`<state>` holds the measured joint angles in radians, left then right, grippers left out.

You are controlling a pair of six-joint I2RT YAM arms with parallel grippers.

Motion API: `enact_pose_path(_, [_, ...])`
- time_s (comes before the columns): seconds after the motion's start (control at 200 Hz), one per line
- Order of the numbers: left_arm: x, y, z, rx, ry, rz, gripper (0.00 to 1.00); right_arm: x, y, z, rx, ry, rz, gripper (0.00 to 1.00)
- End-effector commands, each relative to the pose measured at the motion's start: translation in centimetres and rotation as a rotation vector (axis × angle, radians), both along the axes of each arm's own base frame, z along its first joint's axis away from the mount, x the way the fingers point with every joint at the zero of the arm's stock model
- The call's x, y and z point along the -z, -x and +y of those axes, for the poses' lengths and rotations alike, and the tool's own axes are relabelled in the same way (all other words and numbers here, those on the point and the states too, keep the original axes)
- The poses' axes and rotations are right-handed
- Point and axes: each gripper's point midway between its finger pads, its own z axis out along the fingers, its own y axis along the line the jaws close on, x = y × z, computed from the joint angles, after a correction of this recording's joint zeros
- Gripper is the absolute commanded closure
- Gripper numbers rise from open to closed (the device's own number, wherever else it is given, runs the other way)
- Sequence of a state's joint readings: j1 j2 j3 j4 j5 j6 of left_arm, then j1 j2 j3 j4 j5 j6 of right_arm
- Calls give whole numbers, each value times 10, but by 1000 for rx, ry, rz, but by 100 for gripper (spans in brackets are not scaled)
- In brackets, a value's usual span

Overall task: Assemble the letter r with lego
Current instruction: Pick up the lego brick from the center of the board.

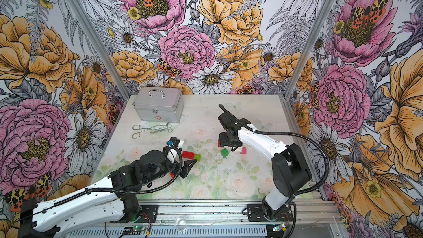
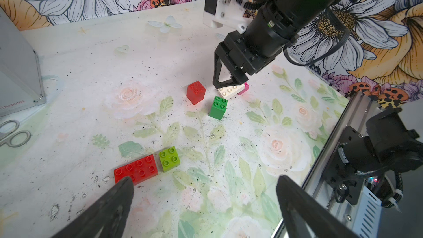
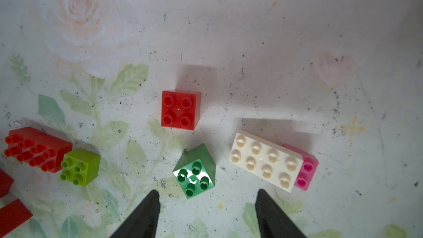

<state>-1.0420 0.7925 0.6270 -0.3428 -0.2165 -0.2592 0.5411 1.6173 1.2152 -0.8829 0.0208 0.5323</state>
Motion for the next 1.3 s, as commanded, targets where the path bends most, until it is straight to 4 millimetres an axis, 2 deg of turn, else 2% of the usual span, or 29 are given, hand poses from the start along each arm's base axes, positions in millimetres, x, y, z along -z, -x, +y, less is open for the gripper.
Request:
enact_pose_path(0.0, [8, 2, 4, -5, -6, 14, 1, 5, 6, 7, -39, -2, 24, 35])
enact_pose_path(0.43, [35, 15, -16, 29, 23, 80, 1, 36, 13, 9, -119, 39, 72, 44])
enact_pose_path(0.901, [34, 10, -28, 53, -16, 66, 1, 49, 11, 16, -141, 28, 86, 51])
enact_pose_path(1.101, [34, 11, -28, 55, -16, 65, 1, 60, 11, 16, -136, 41, 101, 55])
enact_pose_path(1.291, [32, 12, -26, 52, -5, 63, 1, 61, 14, 16, -132, 42, 106, 56])
